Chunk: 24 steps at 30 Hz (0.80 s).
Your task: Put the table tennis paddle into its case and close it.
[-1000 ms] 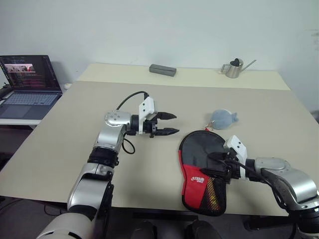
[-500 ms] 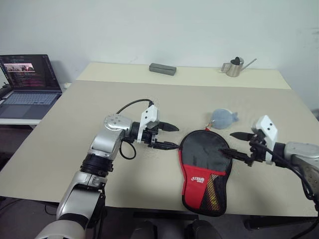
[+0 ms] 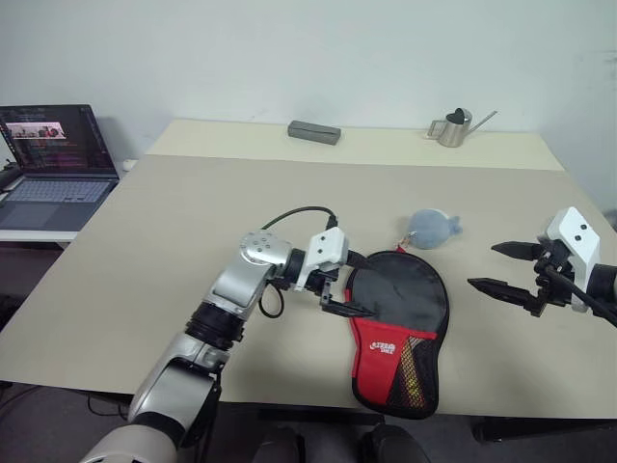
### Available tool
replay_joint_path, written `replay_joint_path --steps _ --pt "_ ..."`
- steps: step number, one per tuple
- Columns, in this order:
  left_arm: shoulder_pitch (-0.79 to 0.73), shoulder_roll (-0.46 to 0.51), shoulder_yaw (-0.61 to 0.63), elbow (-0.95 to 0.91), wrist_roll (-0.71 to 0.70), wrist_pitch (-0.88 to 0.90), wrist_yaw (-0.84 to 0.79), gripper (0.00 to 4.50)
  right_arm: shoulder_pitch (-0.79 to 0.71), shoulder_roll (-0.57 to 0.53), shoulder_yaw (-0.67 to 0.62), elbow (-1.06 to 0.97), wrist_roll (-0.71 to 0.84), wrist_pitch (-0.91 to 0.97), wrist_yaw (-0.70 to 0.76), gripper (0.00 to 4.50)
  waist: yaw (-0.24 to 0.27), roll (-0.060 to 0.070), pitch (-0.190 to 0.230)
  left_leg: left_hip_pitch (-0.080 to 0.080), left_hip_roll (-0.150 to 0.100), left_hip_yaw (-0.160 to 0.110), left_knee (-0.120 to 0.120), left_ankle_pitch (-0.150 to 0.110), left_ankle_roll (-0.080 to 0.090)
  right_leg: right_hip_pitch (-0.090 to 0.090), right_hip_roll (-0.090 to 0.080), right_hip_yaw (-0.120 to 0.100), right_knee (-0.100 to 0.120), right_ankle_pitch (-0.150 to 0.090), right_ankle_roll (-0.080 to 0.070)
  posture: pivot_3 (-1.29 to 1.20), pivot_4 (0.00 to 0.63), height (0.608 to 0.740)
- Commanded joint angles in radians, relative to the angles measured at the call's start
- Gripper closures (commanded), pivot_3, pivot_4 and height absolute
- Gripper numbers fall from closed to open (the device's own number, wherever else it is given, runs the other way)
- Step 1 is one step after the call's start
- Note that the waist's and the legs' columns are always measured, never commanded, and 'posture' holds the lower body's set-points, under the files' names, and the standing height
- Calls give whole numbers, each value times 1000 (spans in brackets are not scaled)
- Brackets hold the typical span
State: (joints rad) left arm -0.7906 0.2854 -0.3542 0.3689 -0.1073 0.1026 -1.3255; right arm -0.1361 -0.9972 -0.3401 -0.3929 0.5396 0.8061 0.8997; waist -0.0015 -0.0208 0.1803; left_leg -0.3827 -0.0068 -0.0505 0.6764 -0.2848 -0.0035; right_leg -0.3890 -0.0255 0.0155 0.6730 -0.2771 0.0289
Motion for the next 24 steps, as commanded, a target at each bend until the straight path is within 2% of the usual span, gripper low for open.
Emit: replay_joint_path --steps 1,7,14,24 --pt "-49 -46 -28 64 47 -52 48 27 4 14 -7 -52 15 -12 -18 0 0 0 0 0 0 0 0 0 0 0 0 0 0 0 0 0 150 740" --pt "-97 -147 -46 195 91 -53 113 27 0 27 -4 -61 12 -13 -38 0 0 -1 1 0 0 0 0 0 0 0 0 0 0 0 0 0 150 740" --pt "-50 -177 -110 311 174 -96 132 27 -62 27 17 -30 -1 -26 -61 0 -1 0 1 0 0 1 0 0 0 0 0 0 0 0 0 0 150 740" --pt "5 -158 -96 393 199 -132 191 27 -388 97 222 252 -109 -99 -85 0 -2 0 -1 3 0 1 0 0 0 2 0 0 0 0 0 0 150 740"
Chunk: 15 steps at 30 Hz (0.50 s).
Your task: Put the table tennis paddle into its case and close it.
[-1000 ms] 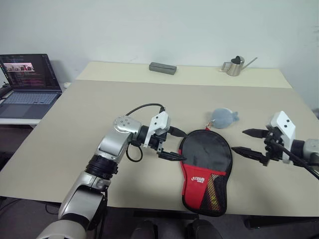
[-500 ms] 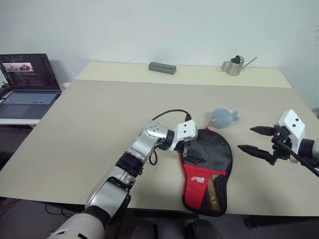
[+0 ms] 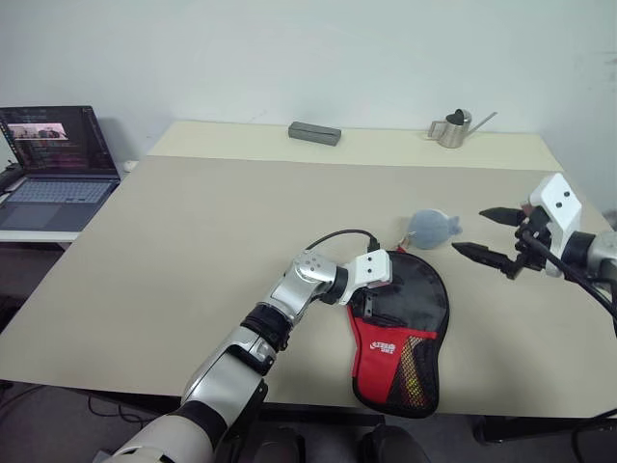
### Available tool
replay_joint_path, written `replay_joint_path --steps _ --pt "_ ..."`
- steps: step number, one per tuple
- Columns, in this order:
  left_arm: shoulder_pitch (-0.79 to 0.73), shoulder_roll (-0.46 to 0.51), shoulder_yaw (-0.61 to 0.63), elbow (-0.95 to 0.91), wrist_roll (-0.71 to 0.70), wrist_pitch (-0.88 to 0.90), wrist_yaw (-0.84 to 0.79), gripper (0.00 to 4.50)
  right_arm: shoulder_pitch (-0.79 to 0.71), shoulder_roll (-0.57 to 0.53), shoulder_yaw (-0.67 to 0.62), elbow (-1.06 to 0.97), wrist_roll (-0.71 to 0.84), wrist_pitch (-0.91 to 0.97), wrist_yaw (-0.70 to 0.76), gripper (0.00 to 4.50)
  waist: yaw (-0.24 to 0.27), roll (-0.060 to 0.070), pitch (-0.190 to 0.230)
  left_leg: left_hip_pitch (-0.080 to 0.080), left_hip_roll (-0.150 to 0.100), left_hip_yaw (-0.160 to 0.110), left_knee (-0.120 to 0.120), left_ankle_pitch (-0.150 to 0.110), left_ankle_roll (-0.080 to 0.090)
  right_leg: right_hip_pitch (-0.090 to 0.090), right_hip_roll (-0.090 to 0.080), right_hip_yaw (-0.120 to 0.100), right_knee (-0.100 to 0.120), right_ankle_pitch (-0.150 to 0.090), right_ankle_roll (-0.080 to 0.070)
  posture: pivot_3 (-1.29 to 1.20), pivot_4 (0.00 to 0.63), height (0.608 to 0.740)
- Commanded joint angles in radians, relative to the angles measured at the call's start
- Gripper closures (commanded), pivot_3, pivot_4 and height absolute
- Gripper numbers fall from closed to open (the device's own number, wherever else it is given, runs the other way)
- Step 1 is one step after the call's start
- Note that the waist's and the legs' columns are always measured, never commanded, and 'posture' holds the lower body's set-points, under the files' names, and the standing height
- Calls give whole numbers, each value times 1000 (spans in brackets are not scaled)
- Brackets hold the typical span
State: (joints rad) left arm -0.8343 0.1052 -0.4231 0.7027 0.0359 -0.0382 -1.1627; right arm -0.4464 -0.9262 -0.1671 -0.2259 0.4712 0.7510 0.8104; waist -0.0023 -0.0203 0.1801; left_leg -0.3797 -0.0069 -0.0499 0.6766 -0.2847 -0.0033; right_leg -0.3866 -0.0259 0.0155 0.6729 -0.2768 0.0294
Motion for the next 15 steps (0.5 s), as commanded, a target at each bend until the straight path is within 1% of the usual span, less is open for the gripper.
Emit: replay_joint_path --steps 1,6,8,10,15 --pt "51 24 -27 58 57 7 30 27 -99 36 67 118 -55 -57 8 0 -1 0 -1 1 0 0 0 0 0 0 0 0 0 0 0 0 150 740" --pt "63 27 -20 49 53 16 37 27 -244 116 157 355 -125 -115 31 0 -2 1 -1 1 0 1 0 0 0 0 0 0 1 0 0 0 150 740" --pt "70 25 -19 42 55 7 45 27 -346 175 169 530 -139 -126 37 0 -3 1 -1 1 0 1 0 0 0 0 0 0 1 0 0 0 150 740" --pt "72 23 -18 38 55 3 50 27 -416 210 178 671 -165 -161 47 0 -5 2 -2 2 0 3 0 0 0 0 0 0 2 0 0 0 150 740" --pt "77 20 -19 33 57 4 62 27 -529 270 196 919 -240 -263 50 0 -2 2 -2 2 0 2 0 0 0 0 0 0 3 0 -1 0 150 740"
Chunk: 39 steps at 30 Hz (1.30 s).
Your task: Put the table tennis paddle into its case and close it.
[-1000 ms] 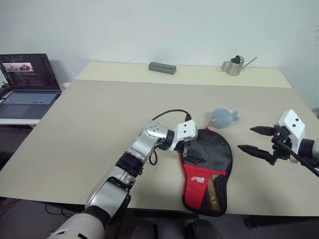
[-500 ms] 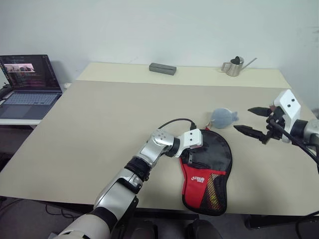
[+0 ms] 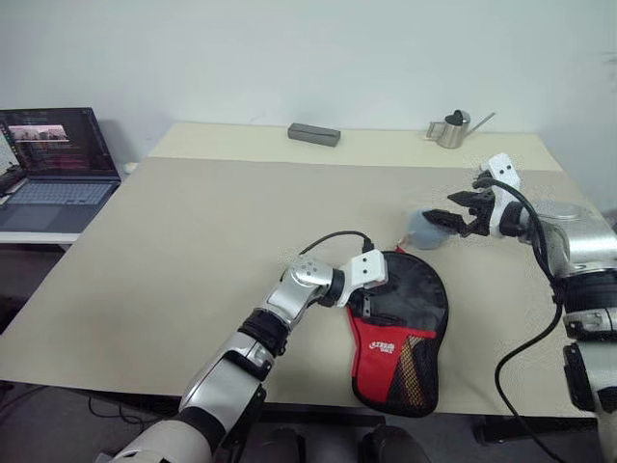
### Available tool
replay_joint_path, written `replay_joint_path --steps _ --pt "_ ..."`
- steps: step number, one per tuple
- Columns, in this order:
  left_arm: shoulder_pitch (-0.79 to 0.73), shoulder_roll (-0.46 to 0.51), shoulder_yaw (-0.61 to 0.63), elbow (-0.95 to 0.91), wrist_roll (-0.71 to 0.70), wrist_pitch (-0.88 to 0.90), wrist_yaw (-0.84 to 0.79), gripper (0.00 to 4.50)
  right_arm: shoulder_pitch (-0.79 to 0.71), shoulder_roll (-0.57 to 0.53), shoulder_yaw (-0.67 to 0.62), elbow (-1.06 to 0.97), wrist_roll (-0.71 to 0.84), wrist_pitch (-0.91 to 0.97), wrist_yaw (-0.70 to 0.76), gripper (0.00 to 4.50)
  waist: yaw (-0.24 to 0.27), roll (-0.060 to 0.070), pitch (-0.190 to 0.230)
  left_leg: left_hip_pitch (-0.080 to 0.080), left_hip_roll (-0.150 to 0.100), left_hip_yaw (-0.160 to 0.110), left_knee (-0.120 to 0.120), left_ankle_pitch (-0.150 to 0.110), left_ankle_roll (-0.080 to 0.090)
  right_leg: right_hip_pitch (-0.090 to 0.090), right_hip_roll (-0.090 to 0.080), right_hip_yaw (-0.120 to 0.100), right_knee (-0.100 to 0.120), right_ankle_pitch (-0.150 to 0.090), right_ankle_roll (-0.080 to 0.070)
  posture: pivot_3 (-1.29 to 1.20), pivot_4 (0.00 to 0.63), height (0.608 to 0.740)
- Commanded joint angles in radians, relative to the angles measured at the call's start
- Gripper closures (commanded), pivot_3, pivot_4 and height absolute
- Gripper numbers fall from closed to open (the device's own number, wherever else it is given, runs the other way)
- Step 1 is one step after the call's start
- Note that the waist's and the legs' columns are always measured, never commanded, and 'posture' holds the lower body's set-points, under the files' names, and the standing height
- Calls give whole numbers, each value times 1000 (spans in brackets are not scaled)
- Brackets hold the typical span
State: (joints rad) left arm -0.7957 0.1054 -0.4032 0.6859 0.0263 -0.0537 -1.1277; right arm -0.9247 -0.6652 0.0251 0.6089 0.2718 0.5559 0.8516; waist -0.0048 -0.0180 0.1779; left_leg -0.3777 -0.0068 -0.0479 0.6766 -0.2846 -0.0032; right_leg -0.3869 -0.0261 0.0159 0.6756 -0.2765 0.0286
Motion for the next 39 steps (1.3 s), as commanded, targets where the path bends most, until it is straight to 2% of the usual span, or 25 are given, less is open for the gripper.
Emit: replay_joint_path --steps 1,12,15,24,27,34,39 --pt "41 20 -40 47 66 20 27 27 -65 18 8 119 -54 -82 11 0 0 0 0 0 0 0 0 0 0 0 -1 0 0 0 0 0 150 740" --pt "45 20 -42 42 68 19 35 27 -139 66 -6 322 -127 -133 10 0 -1 1 0 0 -1 0 0 0 0 0 -2 1 0 0 0 0 150 740" --pt "48 14 -41 30 61 28 30 0 -144 64 -10 334 -141 -137 1 616 -1 1 0 0 -1 0 0 0 0 0 -2 1 1 0 0 0 150 740" --pt "51 9 -48 40 68 25 35 0 -98 66 0 248 -142 -104 22 3726 0 1 0 0 -1 0 0 0 0 0 -2 1 0 0 0 0 150 740" --pt "55 13 -53 46 74 24 36 0 -58 65 6 167 -143 -84 21 4483 0 1 0 -1 -1 0 0 0 0 0 -2 1 0 0 0 0 150 740" --pt "78 18 -62 48 80 34 36 0 116 -15 21 -164 -170 -34 25 4483 3 2 -1 -1 -1 -2 0 0 0 0 -3 0 0 0 0 0 150 740" --pt "97 22 -69 40 84 38 35 0 195 -77 -3 -279 -165 3 24 4483 3 3 -2 -1 -2 -2 0 0 0 1 -2 0 -1 0 0 0 150 740"
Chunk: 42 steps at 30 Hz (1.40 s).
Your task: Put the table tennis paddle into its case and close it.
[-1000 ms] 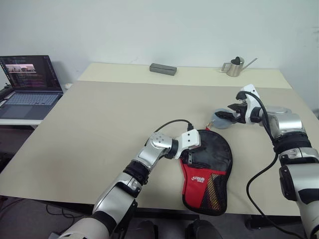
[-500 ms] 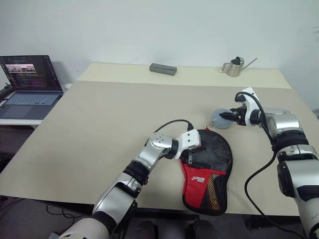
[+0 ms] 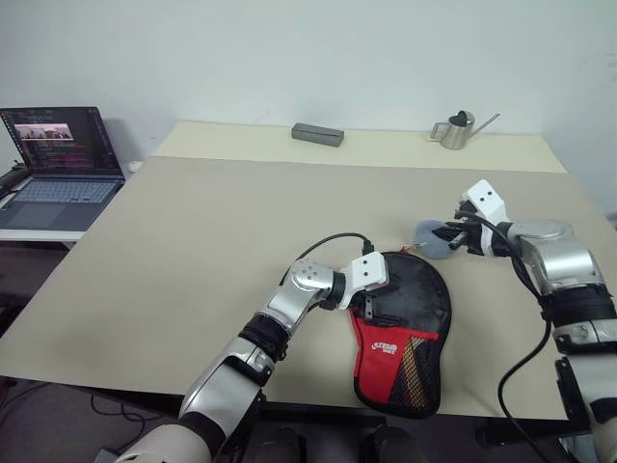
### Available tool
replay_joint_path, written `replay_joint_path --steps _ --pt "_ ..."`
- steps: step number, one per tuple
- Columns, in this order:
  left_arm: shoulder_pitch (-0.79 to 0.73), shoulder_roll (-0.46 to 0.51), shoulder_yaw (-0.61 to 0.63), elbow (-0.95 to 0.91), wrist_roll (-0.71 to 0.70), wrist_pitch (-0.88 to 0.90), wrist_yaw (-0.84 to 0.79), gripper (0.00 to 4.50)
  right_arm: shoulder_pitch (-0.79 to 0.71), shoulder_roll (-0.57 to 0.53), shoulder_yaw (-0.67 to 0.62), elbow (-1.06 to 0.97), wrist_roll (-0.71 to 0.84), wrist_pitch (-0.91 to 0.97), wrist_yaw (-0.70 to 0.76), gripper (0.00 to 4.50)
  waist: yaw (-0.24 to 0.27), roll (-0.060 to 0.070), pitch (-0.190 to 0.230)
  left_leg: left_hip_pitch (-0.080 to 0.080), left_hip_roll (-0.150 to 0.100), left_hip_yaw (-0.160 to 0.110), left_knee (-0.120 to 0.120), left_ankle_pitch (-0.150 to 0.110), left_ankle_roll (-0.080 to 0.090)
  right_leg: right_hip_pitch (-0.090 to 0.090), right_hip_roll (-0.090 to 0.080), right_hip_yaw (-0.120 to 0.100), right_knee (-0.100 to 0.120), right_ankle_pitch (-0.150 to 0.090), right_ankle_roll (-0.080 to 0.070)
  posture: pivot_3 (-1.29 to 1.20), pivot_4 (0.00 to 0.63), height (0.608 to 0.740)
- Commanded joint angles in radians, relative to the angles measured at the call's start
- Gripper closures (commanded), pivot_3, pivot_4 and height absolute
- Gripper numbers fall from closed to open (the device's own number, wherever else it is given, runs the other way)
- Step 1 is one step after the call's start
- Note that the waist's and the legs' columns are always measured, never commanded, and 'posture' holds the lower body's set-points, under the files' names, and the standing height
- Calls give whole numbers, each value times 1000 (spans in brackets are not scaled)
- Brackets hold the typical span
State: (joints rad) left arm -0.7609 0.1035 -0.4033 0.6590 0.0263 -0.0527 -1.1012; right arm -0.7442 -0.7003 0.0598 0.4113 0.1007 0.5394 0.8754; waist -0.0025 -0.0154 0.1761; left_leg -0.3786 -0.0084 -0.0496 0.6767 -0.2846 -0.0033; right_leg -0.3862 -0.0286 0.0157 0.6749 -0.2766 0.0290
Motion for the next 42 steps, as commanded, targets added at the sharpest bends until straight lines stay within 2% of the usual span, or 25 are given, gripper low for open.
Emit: replay_joint_path --steps 1,10,18,33,42 --pt "64 24 -69 66 84 38 9 0 22 -48 -41 -92 9 25 -2 4483 1 1 -1 0 0 0 0 0 0 0 0 0 0 0 0 0 150 740" --pt "77 16 -82 62 88 44 3 0 68 -104 -73 -175 19 59 -9 4483 2 1 -1 0 0 0 0 0 0 0 0 -1 -1 0 0 0 150 740" --pt "84 15 -80 65 87 51 5 0 166 -186 -99 -260 36 87 16 4483 5 1 -1 -1 0 -1 0 0 0 1 0 -1 -3 0 0 0 150 740" --pt "79 35 -95 78 101 56 -14 0 442 -407 -280 -467 151 194 115 4483 3 5 -4 -1 0 -1 -1 0 0 2 1 -1 -7 0 1 0 150 740" --pt "78 34 -111 81 101 58 -15 0 671 -452 -422 -717 248 297 164 4483 9 6 -7 -1 1 -3 -5 0 0 6 1 -3 -15 0 3 0 150 740"
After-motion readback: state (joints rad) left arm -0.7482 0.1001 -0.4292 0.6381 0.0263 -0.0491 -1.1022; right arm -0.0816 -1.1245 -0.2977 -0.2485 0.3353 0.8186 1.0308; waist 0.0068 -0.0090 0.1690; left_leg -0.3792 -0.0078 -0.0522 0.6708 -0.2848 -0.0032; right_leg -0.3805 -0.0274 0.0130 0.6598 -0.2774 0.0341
